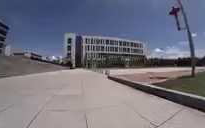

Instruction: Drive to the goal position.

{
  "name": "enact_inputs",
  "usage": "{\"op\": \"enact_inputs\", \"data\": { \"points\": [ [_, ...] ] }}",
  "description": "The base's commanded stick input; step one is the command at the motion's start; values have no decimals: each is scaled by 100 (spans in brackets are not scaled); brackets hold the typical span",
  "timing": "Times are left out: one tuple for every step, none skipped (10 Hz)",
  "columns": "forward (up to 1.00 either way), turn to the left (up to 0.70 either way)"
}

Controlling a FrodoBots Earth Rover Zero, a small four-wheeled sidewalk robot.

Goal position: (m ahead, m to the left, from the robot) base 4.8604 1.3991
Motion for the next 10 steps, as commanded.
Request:
{"op": "enact_inputs", "data": {
  "points": [
    [69, 2],
    [69, 1],
    [68, 1],
    [56, 1],
    [51, 0],
    [51, 0],
    [51, 0],
    [52, 2],
    [52, 0],
    [52, 2]
  ]
}}
